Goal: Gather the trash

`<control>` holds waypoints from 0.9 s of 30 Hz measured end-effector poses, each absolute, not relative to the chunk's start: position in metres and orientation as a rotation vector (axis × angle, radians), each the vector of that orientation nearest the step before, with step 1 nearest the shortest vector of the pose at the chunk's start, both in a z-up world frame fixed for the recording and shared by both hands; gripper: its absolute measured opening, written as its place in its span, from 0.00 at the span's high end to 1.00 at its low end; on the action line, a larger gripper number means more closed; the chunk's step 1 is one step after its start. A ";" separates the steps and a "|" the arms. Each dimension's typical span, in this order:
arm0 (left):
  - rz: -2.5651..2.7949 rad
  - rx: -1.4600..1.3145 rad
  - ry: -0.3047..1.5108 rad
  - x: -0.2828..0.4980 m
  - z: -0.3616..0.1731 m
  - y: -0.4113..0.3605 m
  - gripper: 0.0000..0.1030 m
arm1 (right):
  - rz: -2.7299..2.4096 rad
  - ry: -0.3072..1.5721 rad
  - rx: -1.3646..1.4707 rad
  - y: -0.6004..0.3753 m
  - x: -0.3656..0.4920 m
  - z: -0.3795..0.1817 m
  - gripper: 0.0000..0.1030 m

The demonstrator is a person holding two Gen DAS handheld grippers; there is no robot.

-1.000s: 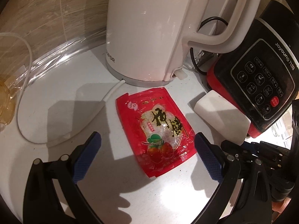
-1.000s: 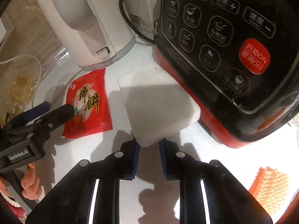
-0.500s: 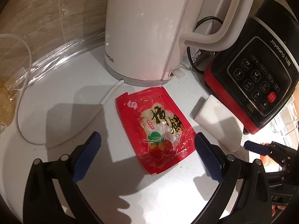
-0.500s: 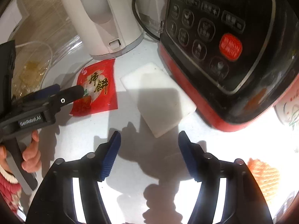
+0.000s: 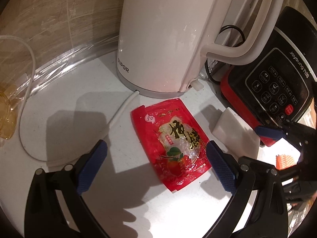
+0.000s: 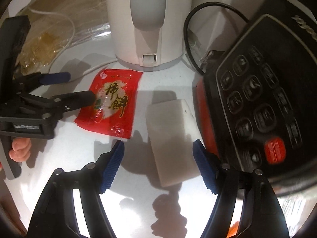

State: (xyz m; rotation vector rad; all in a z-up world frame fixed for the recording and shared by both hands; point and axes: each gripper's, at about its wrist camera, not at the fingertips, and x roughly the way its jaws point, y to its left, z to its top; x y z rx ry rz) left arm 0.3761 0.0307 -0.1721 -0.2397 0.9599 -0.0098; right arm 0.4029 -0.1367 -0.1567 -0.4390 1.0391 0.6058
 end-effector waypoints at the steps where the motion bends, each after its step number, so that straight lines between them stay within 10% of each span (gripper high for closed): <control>1: -0.010 -0.240 0.961 0.376 -0.172 0.031 0.08 | 0.615 1.041 -0.444 -0.136 0.404 -0.157 0.32; 27: -0.009 -0.262 0.976 0.372 -0.178 0.036 0.08 | 0.646 1.067 -0.425 -0.118 0.377 -0.162 0.14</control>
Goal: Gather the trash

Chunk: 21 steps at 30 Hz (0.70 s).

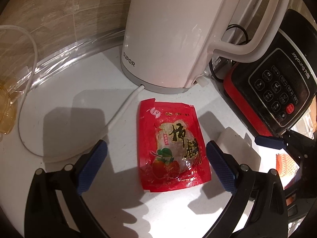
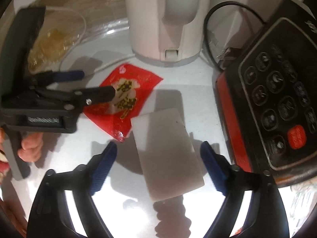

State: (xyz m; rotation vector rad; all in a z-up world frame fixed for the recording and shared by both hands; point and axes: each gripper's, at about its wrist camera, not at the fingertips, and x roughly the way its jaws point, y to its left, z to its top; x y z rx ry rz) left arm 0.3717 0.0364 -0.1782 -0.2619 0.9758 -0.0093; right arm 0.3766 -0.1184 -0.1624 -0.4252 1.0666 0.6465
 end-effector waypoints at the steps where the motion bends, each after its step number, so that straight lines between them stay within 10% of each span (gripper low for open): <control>1: -0.011 -0.257 0.979 0.372 -0.179 0.036 0.08 | 0.655 1.077 -0.448 -0.117 0.378 -0.166 0.14; 5: -0.014 -0.250 0.982 0.370 -0.180 0.036 0.08 | 0.677 1.106 -0.497 -0.117 0.379 -0.178 0.14; 9: -0.013 -0.252 0.990 0.370 -0.183 0.036 0.07 | 0.670 1.105 -0.479 -0.127 0.381 -0.180 0.38; 21: 0.012 -0.107 1.045 0.388 -0.198 -0.002 0.07 | 0.565 1.045 -0.352 -0.181 0.338 -0.150 0.40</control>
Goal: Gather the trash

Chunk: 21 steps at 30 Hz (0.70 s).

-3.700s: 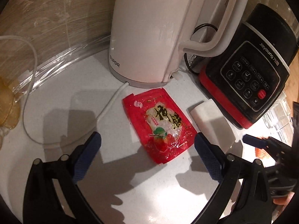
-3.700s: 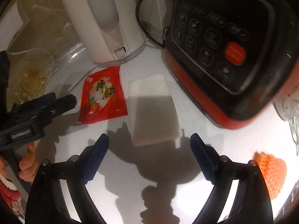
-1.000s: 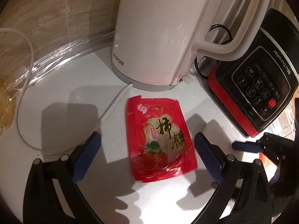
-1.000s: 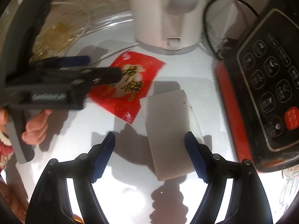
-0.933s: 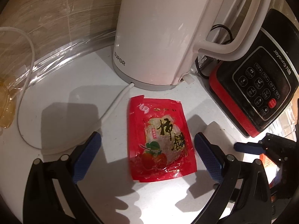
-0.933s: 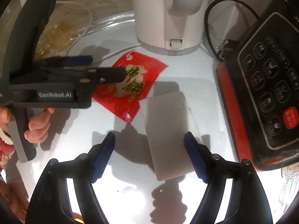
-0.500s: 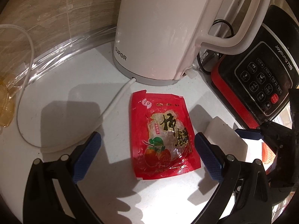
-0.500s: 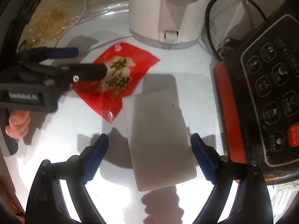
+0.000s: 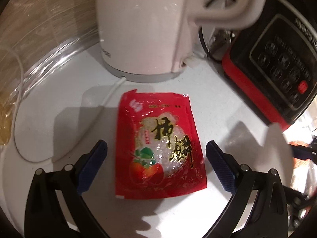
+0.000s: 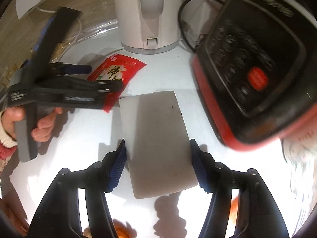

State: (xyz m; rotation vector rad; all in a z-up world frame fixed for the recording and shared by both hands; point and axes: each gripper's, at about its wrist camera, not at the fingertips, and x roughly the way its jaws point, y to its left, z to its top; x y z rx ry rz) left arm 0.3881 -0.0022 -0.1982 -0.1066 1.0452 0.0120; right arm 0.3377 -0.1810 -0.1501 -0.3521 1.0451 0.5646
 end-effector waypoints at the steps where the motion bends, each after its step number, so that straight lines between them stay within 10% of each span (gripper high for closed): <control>1: 0.019 -0.093 1.046 0.389 -0.200 -0.005 0.07 | 0.551 1.041 -0.346 -0.186 0.333 -0.148 0.40; 6: 0.046 -0.037 1.024 0.390 -0.201 -0.020 0.19 | 0.478 1.034 -0.297 -0.199 0.314 -0.141 0.39; 13: 0.014 -0.055 1.024 0.385 -0.194 -0.026 0.81 | 0.443 1.014 -0.236 -0.212 0.286 -0.132 0.39; 21: 0.025 -0.044 0.968 0.360 -0.174 -0.030 0.91 | 0.423 0.976 -0.199 -0.219 0.253 -0.116 0.39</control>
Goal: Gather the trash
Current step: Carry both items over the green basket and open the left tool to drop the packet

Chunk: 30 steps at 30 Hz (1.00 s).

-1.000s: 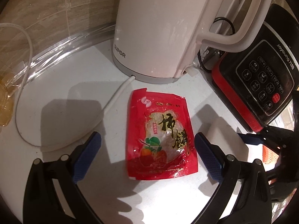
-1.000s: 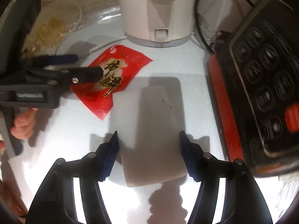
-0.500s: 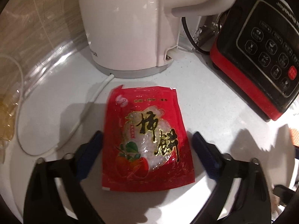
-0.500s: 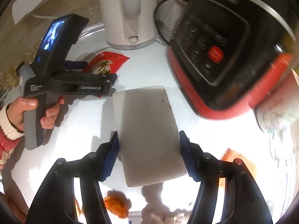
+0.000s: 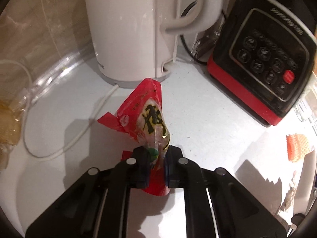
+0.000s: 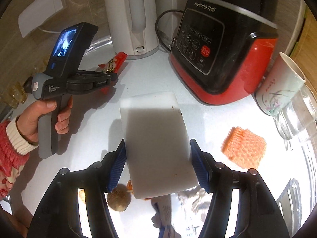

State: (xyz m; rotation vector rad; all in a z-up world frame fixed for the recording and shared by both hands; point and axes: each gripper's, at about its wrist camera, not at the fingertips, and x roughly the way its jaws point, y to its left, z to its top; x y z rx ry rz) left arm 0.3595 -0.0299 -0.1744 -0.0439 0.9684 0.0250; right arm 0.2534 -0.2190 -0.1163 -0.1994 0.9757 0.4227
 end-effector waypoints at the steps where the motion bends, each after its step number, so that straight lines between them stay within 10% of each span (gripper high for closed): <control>1: 0.022 -0.040 0.960 0.354 -0.170 -0.032 0.91 | 0.420 0.973 -0.194 -0.214 0.258 -0.119 0.39; 30: -0.220 0.017 1.005 -0.027 -0.117 -0.115 0.89 | 0.246 0.898 0.018 -0.276 -0.099 -0.100 0.39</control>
